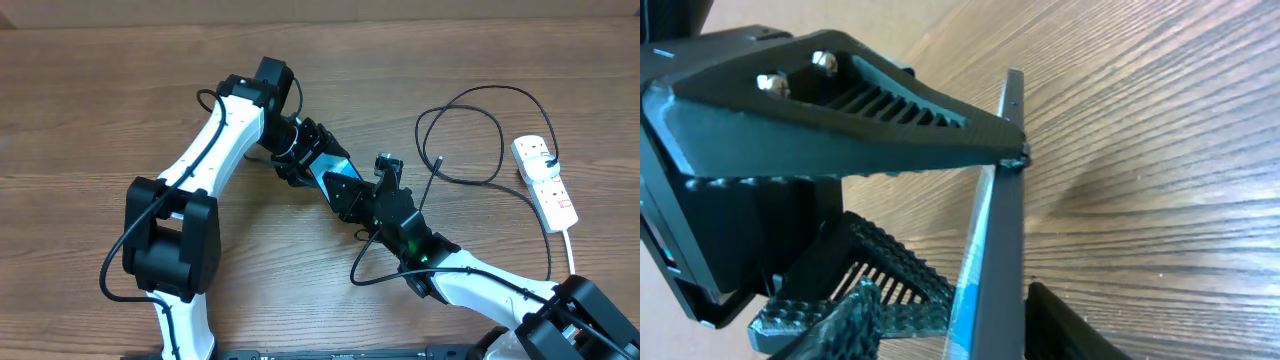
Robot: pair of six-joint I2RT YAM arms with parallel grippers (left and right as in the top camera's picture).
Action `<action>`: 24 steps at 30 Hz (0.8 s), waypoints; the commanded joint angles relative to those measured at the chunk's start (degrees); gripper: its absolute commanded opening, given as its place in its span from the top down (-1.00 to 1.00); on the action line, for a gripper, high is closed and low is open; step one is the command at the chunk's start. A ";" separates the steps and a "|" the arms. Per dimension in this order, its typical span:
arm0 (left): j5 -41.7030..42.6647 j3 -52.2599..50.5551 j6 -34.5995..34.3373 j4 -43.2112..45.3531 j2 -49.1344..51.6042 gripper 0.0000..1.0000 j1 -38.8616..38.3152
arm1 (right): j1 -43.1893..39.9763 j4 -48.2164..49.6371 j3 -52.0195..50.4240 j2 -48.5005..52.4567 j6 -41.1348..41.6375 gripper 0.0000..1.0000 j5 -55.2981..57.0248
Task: Plug charger to phone and switch on socket
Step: 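Grasp the phone's side edge with the right gripper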
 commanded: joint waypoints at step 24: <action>-3.41 1.62 0.11 -1.22 0.20 -0.21 -2.19 | 0.24 0.22 1.18 0.22 -0.02 0.91 -1.27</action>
